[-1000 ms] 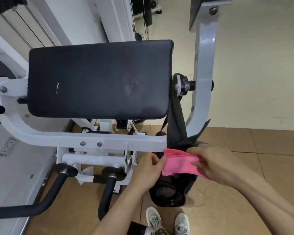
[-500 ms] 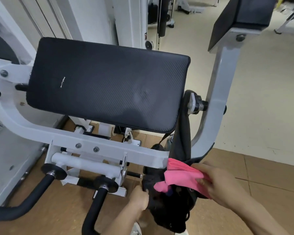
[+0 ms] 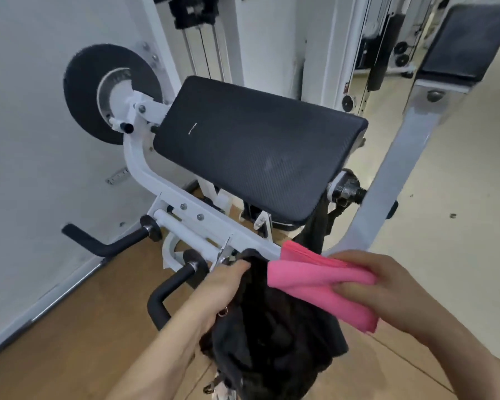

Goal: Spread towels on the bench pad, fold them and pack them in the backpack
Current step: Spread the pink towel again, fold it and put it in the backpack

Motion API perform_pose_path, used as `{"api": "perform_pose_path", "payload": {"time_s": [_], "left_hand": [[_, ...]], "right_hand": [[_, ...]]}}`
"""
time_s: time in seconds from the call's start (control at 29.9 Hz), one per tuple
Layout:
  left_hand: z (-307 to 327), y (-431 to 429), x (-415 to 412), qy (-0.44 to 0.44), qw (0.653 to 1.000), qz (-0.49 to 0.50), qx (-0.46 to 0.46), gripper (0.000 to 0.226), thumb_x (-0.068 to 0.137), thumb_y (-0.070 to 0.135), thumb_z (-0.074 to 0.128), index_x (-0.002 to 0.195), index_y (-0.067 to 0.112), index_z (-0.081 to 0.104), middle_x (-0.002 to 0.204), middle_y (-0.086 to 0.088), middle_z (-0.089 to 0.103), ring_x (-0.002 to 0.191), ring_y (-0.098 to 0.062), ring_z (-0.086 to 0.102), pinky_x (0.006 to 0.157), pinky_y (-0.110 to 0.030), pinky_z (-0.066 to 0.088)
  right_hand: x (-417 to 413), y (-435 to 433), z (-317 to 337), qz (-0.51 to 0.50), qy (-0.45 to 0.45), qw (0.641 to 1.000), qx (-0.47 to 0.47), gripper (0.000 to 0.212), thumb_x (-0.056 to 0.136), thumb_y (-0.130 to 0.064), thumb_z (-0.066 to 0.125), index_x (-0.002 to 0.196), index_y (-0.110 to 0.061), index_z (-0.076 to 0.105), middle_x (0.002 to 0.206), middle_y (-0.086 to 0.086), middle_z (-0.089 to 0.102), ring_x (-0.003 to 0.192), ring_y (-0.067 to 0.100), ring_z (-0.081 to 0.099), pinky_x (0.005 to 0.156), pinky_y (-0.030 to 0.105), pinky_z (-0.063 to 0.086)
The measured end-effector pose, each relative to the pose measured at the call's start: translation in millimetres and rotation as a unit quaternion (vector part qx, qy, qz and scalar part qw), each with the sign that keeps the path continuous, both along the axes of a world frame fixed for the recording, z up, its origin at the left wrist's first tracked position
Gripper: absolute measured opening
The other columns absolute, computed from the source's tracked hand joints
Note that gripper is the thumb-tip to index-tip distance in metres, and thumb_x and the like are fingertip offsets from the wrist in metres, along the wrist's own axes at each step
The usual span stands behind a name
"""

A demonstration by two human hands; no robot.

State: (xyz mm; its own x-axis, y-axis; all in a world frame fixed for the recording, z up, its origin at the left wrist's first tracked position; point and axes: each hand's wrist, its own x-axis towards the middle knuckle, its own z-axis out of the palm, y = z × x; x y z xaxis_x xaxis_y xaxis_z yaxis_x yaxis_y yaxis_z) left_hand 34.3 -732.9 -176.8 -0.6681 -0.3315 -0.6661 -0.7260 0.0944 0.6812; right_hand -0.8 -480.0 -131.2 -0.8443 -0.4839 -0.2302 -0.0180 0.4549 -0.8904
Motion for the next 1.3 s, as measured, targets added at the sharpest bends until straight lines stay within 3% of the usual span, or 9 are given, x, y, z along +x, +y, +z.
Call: {"api": "perform_pose_path", "payload": {"time_s": [0.17, 0.37, 0.43, 0.57, 0.67, 0.84, 0.94, 1.14, 1.3], "left_hand": [[34, 13, 12, -0.001, 0.998, 0.059, 0.018, 0.041, 0.088, 0.040, 0.057, 0.100, 0.003, 0.070, 0.093, -0.019, 0.074, 0.085, -0.034, 0.070, 0.081, -0.041, 0.054], [49, 15, 20, 0.032, 0.986, 0.148, 0.072, 0.027, 0.092, 0.030, 0.060, 0.101, 0.006, 0.066, 0.091, -0.020, 0.074, 0.095, -0.040, 0.070, 0.092, -0.056, 0.052], [49, 19, 23, 0.036, 0.980, 0.170, 0.094, 0.026, 0.092, 0.030, 0.060, 0.099, 0.006, 0.067, 0.091, -0.019, 0.075, 0.091, -0.037, 0.070, 0.094, -0.055, 0.051], [49, 28, 26, 0.036, 0.972, 0.204, 0.112, 0.024, 0.092, 0.029, 0.060, 0.095, 0.006, 0.067, 0.085, -0.017, 0.073, 0.076, -0.032, 0.067, 0.092, -0.050, 0.053], [49, 34, 27, 0.056, 0.966, 0.217, 0.131, 0.023, 0.093, 0.025, 0.059, 0.099, 0.004, 0.066, 0.088, -0.018, 0.071, 0.074, -0.030, 0.065, 0.090, -0.049, 0.053], [51, 34, 31, 0.078, 0.962, 0.222, 0.140, 0.019, 0.093, 0.023, 0.060, 0.097, 0.006, 0.067, 0.088, -0.017, 0.072, 0.073, -0.030, 0.067, 0.083, -0.045, 0.055], [48, 29, 35, 0.084, 0.961, 0.231, 0.131, 0.020, 0.094, 0.024, 0.060, 0.098, 0.006, 0.068, 0.082, -0.015, 0.074, 0.071, -0.029, 0.068, 0.081, -0.044, 0.056], [49, 29, 37, 0.091, 0.955, 0.252, 0.124, 0.021, 0.094, 0.024, 0.059, 0.100, 0.006, 0.066, 0.088, -0.015, 0.072, 0.076, -0.030, 0.067, 0.091, -0.050, 0.054], [50, 33, 32, 0.102, 0.952, 0.256, 0.130, 0.021, 0.096, 0.026, 0.057, 0.102, 0.008, 0.064, 0.090, -0.014, 0.072, 0.070, -0.026, 0.066, 0.066, -0.042, 0.061]], "right_hand": [[31, -11, -23, 0.140, 0.127, 0.980, 0.065, 0.034, 0.083, -0.024, 0.061, 0.112, -0.041, 0.066, 0.103, -0.013, 0.058, 0.095, -0.001, 0.055, 0.077, 0.013, 0.042], [51, -23, -66, 0.326, 0.339, 0.812, 0.346, 0.035, 0.043, -0.052, 0.087, 0.069, -0.039, 0.067, 0.075, -0.010, 0.048, 0.067, 0.015, 0.054, 0.053, 0.028, 0.026], [51, -22, -53, 0.368, 0.352, 0.782, 0.358, 0.023, 0.072, -0.046, 0.077, 0.090, -0.033, 0.072, 0.094, -0.003, 0.055, 0.091, 0.023, 0.053, 0.065, 0.035, 0.027], [34, -26, -31, 0.345, 0.278, 0.844, 0.303, 0.035, 0.084, -0.015, 0.059, 0.114, -0.032, 0.065, 0.109, -0.006, 0.058, 0.106, 0.020, 0.050, 0.081, 0.036, 0.040], [35, -44, -32, 0.170, 0.242, 0.926, 0.236, 0.023, 0.084, -0.035, 0.054, 0.103, -0.026, 0.063, 0.096, -0.004, 0.067, 0.095, 0.020, 0.062, 0.076, 0.033, 0.049], [42, -42, -51, 0.123, 0.267, 0.869, 0.398, 0.015, 0.089, -0.028, 0.052, 0.099, -0.018, 0.048, 0.081, 0.001, 0.058, 0.073, 0.028, 0.058, 0.046, 0.031, 0.026], [35, -31, -54, 0.202, 0.253, 0.851, 0.412, 0.015, 0.082, -0.025, 0.063, 0.094, -0.021, 0.056, 0.093, 0.000, 0.065, 0.088, 0.027, 0.064, 0.054, 0.031, 0.039], [38, -17, -49, 0.325, 0.119, 0.912, 0.221, 0.046, 0.096, -0.032, 0.053, 0.142, -0.036, 0.045, 0.130, -0.007, 0.052, 0.119, 0.015, 0.052, 0.101, 0.031, 0.042], [51, -11, -19, 0.281, -0.057, 0.954, 0.083, 0.073, 0.084, -0.069, 0.050, 0.147, -0.035, 0.037, 0.124, -0.017, 0.056, 0.107, -0.002, 0.057, 0.094, 0.022, 0.047]]}}
